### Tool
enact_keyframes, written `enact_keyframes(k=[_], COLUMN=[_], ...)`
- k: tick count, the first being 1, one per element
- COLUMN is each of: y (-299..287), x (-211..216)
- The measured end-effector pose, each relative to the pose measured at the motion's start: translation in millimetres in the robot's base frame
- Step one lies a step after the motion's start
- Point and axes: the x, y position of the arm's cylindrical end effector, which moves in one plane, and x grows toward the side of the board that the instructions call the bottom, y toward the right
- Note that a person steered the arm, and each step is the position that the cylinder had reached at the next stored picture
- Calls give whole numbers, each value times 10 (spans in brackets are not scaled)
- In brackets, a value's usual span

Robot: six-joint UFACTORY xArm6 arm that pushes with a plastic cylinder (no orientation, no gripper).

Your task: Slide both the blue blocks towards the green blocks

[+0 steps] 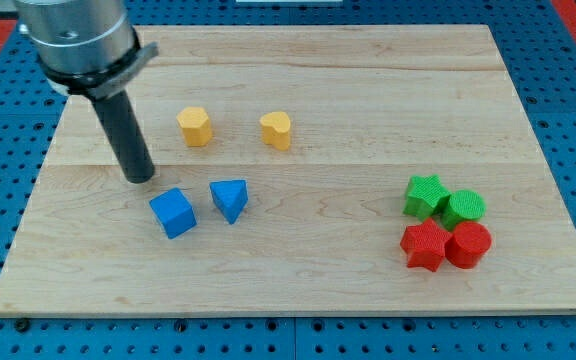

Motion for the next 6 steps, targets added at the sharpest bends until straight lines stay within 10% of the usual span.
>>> enact_keyframes(k=[2, 6], y=[-731, 1157], x=[54, 486])
